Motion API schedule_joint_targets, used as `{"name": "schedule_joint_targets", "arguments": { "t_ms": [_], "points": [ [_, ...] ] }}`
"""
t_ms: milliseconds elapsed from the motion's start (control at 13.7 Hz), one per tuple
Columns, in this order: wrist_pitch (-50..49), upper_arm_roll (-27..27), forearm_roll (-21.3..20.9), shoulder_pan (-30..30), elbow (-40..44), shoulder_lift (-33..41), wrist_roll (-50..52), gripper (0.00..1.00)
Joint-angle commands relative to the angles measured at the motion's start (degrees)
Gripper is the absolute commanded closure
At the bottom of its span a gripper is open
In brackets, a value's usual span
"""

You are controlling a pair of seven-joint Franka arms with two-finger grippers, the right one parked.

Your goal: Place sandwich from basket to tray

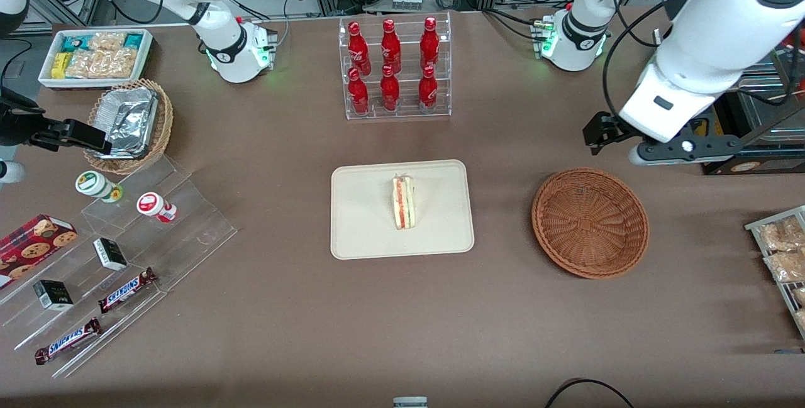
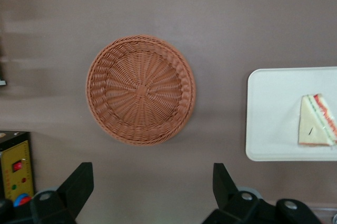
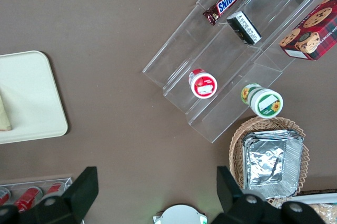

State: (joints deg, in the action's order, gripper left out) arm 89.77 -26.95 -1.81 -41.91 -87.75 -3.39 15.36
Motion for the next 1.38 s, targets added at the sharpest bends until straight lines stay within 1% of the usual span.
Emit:
{"name": "schedule_joint_targets", "arguments": {
  "t_ms": [0, 146, 219, 291, 364, 437, 510, 583, 656, 728, 1311],
  "points": [
    [-1.9, -0.5, 0.5, 3.4, -1.3, 3.4, -4.4, 0.0],
    [-2.8, 1.4, 0.5, 6.3, -1.2, 3.8, -8.2, 0.0],
    [-2.8, 2.9, 0.7, 9.8, -1.2, 3.7, -9.2, 0.0],
    [-2.8, 7.8, 1.7, 14.3, -1.0, 3.7, -9.8, 0.0],
    [-2.7, 13.7, 2.9, 21.5, -0.8, 3.6, -9.9, 0.0],
    [-2.7, 20.9, 3.6, 28.0, -0.7, 3.5, -10.0, 0.0],
    [-2.5, 25.6, 3.7, 33.3, -0.6, 3.4, -10.0, 0.0],
    [-2.6, 29.6, 3.6, 37.3, 0.1, 3.0, -9.9, 0.0],
    [-2.9, 32.1, 3.4, 40.0, 1.2, 2.4, -9.7, 0.0],
    [-2.9, 33.4, 3.6, 41.6, 1.5, 2.2, -9.6, 0.0],
    [-6.1, 32.5, 2.7, 41.7, 1.0, 4.0, -10.0, 0.0]
  ]
}}
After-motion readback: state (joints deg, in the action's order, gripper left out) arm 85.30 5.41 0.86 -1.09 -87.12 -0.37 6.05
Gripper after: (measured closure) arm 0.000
